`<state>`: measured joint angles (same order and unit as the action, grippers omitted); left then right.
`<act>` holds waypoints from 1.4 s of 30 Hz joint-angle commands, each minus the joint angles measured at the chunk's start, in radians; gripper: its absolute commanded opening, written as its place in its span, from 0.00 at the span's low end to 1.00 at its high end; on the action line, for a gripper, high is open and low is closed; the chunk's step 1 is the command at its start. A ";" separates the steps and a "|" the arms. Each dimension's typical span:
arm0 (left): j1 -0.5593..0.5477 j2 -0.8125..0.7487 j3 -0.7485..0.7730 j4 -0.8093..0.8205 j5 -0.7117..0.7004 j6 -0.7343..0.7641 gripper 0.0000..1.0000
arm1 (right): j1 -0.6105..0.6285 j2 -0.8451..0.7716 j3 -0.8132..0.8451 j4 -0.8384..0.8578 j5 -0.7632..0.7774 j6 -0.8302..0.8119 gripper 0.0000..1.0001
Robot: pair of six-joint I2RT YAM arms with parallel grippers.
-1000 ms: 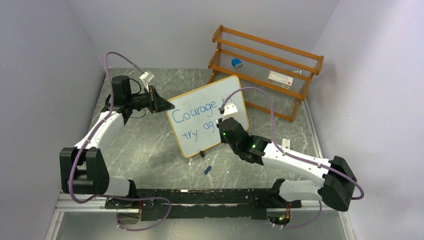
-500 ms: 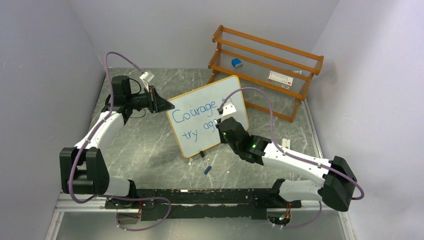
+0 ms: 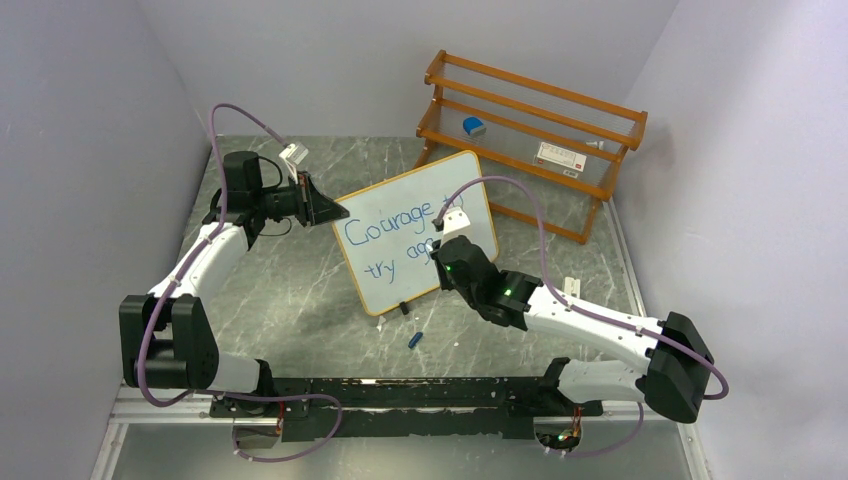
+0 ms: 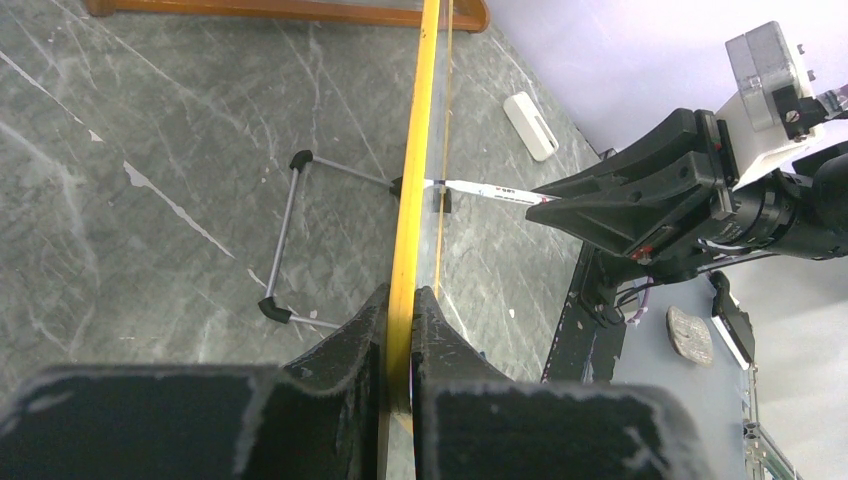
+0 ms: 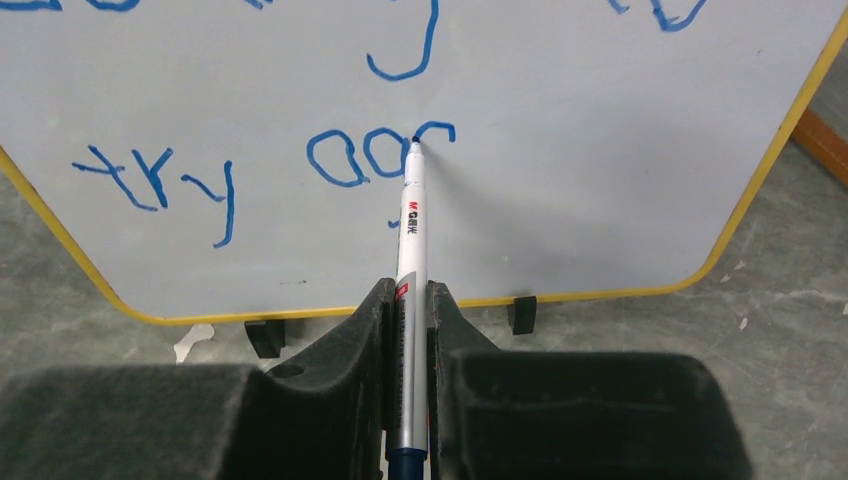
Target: Write a sentence on the whiteboard
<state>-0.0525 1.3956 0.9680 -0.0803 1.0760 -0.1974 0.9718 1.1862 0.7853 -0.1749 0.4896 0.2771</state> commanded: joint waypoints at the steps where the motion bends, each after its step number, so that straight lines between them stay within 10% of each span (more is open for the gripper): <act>1: -0.029 0.037 -0.009 -0.074 -0.092 0.057 0.05 | 0.004 0.000 0.007 -0.055 -0.034 0.014 0.00; 42: -0.029 0.038 -0.009 -0.074 -0.090 0.058 0.05 | -0.007 0.000 0.003 0.051 0.092 0.008 0.00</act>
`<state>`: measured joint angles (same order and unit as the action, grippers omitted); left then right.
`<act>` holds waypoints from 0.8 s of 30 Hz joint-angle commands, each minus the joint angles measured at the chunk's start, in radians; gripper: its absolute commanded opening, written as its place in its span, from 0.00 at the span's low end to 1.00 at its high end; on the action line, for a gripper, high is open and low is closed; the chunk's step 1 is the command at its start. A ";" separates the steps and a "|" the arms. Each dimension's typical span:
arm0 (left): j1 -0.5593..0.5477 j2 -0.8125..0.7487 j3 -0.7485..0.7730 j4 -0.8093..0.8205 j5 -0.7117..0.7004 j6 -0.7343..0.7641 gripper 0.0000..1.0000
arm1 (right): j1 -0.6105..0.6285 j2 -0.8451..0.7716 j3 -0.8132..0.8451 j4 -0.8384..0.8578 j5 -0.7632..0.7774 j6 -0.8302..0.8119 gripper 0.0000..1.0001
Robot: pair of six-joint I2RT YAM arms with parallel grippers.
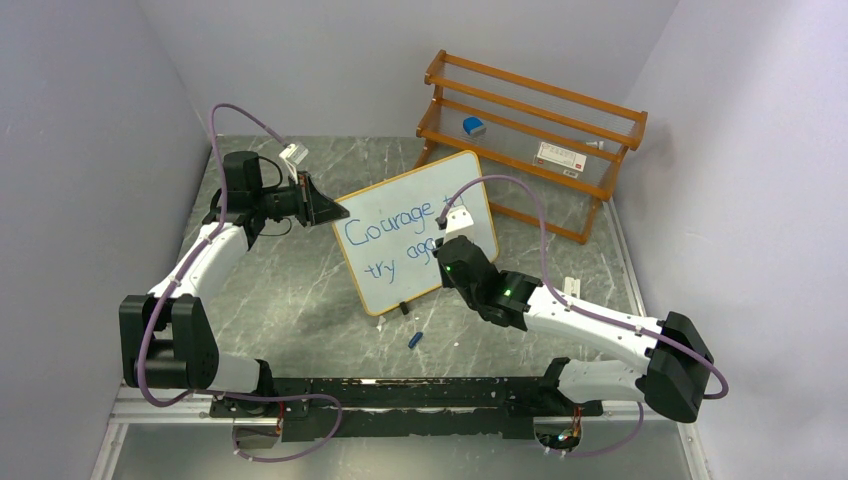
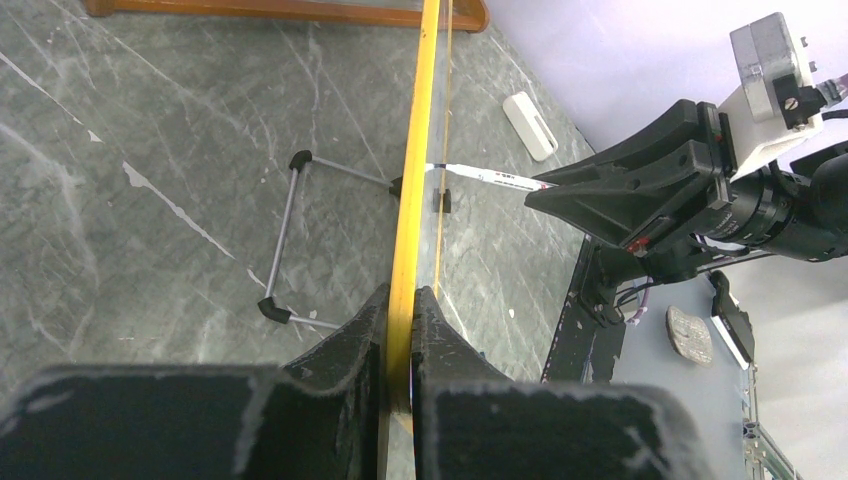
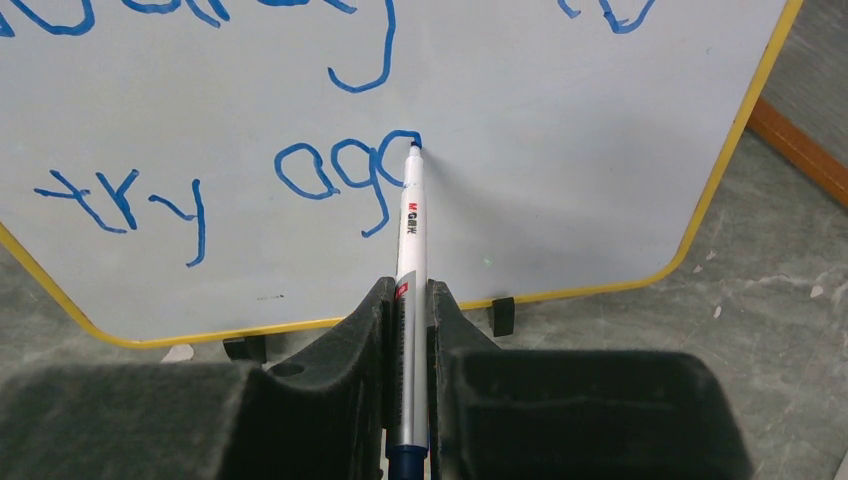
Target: Write a sentence on the whiteboard
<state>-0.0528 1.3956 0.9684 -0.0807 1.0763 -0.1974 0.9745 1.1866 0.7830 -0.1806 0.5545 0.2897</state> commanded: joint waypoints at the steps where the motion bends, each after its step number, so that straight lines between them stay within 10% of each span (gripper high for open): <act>1: -0.028 0.037 -0.010 -0.074 -0.091 0.058 0.05 | -0.010 0.001 0.009 0.053 0.027 -0.003 0.00; 24: -0.028 0.037 -0.008 -0.079 -0.098 0.061 0.05 | -0.011 -0.014 -0.027 -0.076 -0.019 0.057 0.00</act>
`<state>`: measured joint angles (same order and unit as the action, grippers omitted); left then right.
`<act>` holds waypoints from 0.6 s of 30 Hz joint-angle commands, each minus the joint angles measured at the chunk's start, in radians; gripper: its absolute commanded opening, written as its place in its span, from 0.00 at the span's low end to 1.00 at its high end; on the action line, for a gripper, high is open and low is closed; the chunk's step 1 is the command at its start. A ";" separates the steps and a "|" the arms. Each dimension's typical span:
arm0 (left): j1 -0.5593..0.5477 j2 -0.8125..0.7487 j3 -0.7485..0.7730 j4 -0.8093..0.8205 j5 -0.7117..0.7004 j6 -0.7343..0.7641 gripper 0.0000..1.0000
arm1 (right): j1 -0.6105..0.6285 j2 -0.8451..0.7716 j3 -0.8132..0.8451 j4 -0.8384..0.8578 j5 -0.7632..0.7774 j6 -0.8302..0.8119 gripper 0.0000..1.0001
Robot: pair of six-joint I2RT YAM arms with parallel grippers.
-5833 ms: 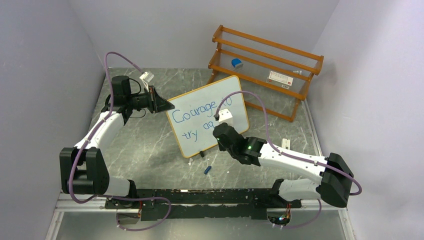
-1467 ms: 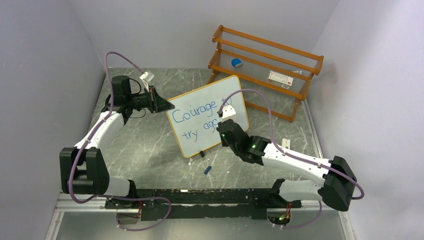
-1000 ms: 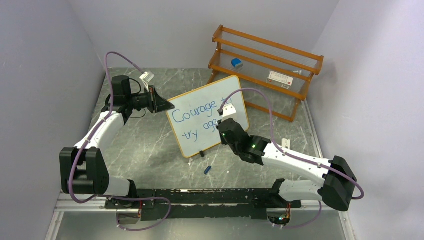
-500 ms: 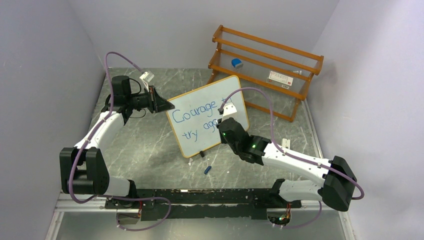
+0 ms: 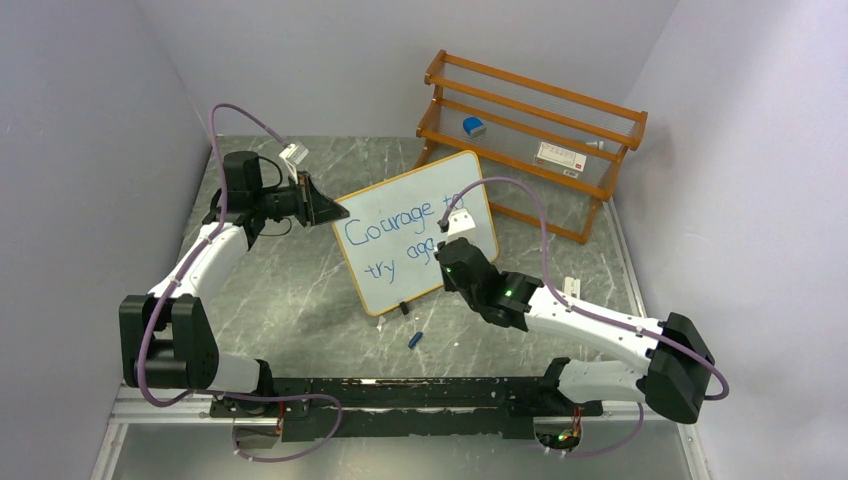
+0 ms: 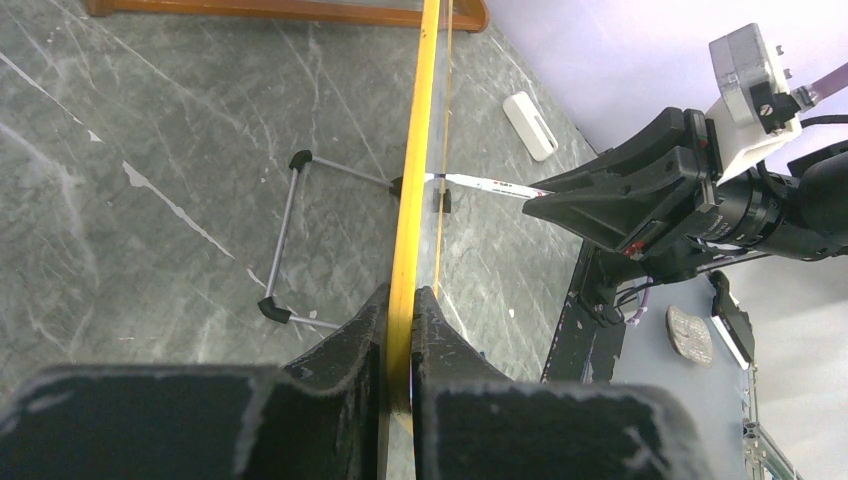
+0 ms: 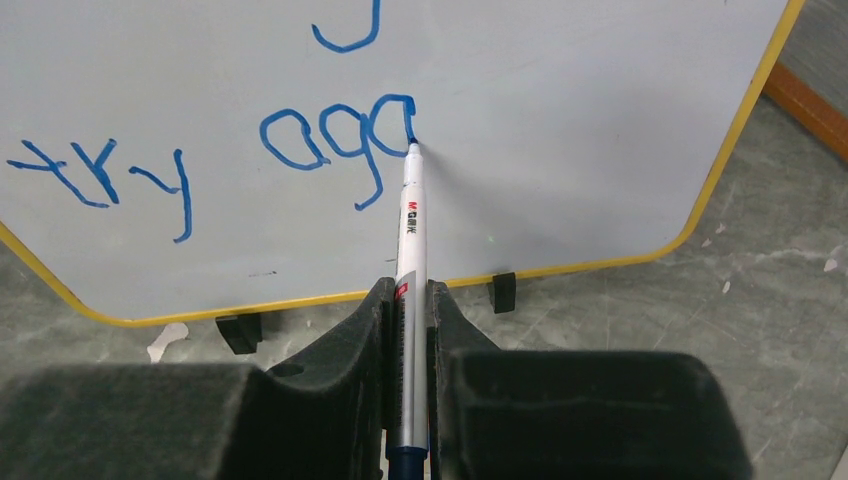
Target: Write a sentence on the whiteboard
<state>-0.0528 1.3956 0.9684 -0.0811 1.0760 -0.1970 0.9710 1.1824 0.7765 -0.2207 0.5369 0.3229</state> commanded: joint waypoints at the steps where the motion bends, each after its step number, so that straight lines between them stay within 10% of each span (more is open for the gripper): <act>1: -0.028 0.037 -0.008 -0.078 -0.098 0.061 0.05 | -0.007 -0.010 -0.022 -0.038 0.004 0.024 0.00; 18: -0.028 0.039 -0.007 -0.078 -0.098 0.061 0.05 | -0.009 -0.046 -0.026 0.006 0.047 0.021 0.00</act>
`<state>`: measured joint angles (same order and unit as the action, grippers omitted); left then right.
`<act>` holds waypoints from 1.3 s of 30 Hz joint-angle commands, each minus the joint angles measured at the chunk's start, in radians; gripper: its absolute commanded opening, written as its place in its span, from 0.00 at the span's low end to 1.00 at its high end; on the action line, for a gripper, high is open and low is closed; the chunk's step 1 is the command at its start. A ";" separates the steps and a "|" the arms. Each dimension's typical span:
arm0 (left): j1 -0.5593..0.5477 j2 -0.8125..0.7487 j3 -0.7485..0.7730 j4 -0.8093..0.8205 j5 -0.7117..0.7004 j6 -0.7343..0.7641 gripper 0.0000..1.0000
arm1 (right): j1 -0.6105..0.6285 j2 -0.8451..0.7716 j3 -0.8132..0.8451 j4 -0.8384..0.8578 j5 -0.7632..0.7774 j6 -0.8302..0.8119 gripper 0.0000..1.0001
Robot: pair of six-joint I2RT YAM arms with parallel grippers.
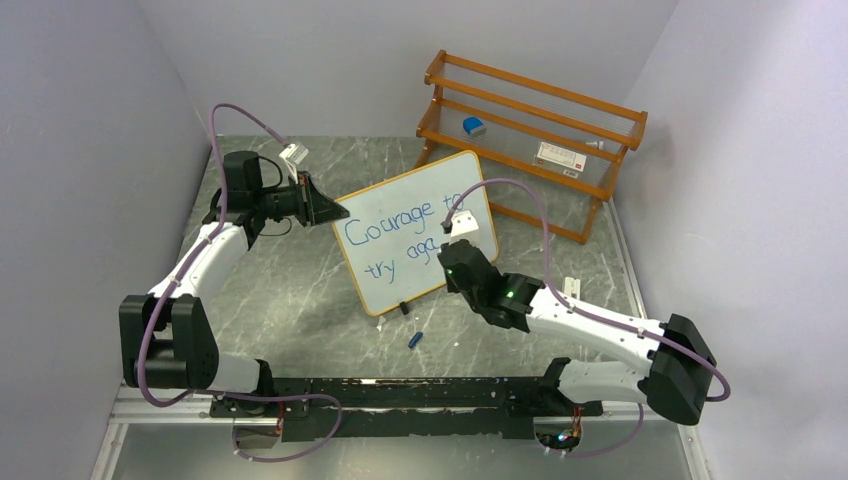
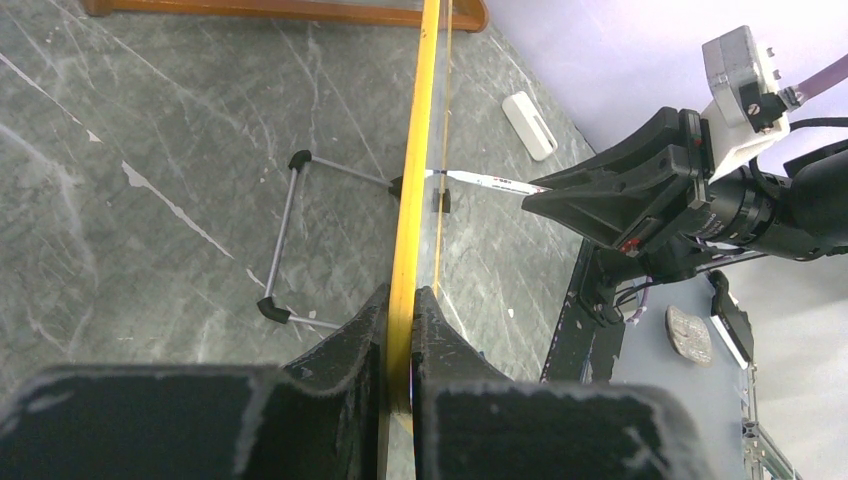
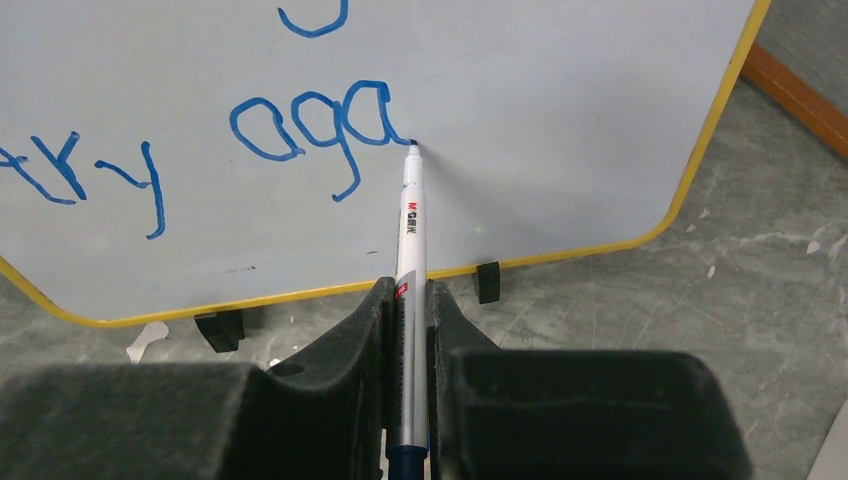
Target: Write a sentence on the whiteboard
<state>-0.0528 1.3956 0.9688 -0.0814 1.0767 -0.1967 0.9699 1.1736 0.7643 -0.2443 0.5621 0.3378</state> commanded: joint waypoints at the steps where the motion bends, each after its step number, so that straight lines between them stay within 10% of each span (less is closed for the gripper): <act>1: -0.028 0.038 -0.007 -0.079 -0.098 0.062 0.05 | -0.008 -0.046 -0.014 0.034 0.017 0.005 0.00; 39: -0.028 0.036 -0.008 -0.080 -0.100 0.063 0.05 | -0.044 -0.011 0.016 0.108 -0.026 -0.040 0.00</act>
<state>-0.0540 1.3956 0.9730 -0.0914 1.0729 -0.1940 0.9344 1.1667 0.7605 -0.1444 0.5426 0.2909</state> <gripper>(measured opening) 0.121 0.153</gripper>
